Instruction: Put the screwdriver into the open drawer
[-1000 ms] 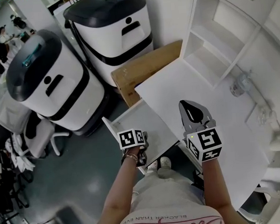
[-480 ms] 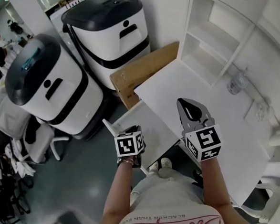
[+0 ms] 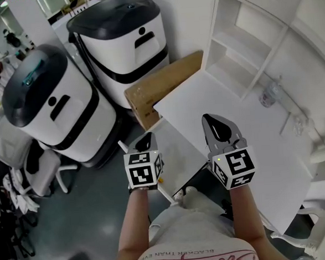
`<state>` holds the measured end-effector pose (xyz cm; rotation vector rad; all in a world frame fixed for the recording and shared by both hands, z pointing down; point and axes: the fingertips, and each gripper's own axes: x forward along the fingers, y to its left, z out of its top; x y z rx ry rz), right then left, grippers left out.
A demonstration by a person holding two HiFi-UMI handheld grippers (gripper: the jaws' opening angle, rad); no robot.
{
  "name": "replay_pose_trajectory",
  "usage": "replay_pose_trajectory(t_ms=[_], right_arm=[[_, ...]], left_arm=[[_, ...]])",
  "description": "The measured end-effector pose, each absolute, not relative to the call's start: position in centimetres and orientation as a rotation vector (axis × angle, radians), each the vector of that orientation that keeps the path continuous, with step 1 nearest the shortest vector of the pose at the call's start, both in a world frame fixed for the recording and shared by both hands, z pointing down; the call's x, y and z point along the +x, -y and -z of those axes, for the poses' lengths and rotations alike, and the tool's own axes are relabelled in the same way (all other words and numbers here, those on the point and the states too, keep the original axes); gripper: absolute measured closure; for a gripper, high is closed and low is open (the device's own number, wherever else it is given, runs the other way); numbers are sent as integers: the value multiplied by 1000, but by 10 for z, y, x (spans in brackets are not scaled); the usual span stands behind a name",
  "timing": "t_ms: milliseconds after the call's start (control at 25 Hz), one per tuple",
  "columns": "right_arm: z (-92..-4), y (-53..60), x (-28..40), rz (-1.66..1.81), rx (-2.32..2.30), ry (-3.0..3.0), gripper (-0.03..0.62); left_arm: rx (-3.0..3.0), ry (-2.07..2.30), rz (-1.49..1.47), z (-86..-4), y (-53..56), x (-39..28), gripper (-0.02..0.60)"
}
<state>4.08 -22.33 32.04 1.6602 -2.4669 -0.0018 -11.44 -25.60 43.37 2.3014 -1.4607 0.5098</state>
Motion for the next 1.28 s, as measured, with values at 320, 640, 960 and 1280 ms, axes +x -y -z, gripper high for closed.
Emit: replay_pose_trajectory(t_ms=[320, 640, 960, 1280], right_arm=[[-297, 217, 40, 90, 1670, 2519, 594], [-254, 205, 46, 232, 1723, 2584, 594], [-229, 192, 44, 349, 1712, 2607, 594], [-198, 181, 52, 469, 1717, 2601, 595]], left_arm=[[2518, 1614, -346, -355, 255, -112, 566], [2641, 1710, -116, -287, 242, -113, 566], [2721, 1843, 35, -230, 223, -124, 565], [2759, 1957, 138, -190, 203, -153, 565]])
